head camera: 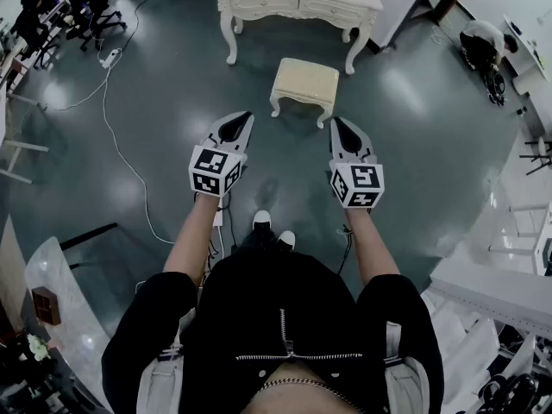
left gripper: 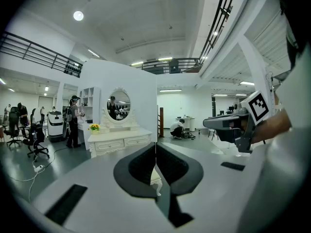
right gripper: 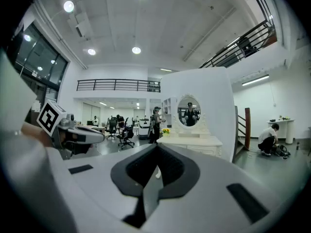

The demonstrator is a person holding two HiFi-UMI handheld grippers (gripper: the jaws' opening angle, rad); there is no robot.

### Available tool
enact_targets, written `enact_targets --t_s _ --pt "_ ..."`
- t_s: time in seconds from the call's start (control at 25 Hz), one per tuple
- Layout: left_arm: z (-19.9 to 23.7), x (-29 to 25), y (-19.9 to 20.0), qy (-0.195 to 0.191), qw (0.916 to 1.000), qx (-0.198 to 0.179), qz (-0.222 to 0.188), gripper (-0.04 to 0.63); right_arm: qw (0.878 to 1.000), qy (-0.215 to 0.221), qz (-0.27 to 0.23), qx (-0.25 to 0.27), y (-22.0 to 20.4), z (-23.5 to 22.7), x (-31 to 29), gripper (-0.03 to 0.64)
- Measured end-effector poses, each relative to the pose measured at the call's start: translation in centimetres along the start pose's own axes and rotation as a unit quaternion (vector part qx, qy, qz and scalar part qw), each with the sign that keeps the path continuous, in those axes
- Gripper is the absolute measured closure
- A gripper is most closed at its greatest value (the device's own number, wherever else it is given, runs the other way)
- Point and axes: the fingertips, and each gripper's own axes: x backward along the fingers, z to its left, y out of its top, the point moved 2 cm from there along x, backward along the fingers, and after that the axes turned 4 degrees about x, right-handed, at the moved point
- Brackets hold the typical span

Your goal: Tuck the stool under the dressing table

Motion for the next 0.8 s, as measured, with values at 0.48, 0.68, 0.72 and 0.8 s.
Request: enact_targets --t_s 0.48,0.68,0.72,0.8 --pt "-2.9 1.6 -0.7 0.014 0.9998 0.011 -0.003 0.574 0.999 0.039 -0.014 0.005 0.2 0.6 2.4 0.611" --pt "-1.6 1.1 -0.6 0.017 0.9997 0.016 -0.007 0.574 0.999 0.039 -0.012 0.012 0.1 1.2 1.3 0.611" --pt "-1.2 0.9 -0.6 0.016 0.9997 0.018 -0.007 0.574 0.999 0.039 -0.01 0.013 0.1 1.2 0.9 0.611" --pt "-0.4 0.5 -0.8 0.014 0.9996 0.022 -0.007 0.574 0.999 0.037 -0.005 0.013 0.0 1.5 -0.2 0.611"
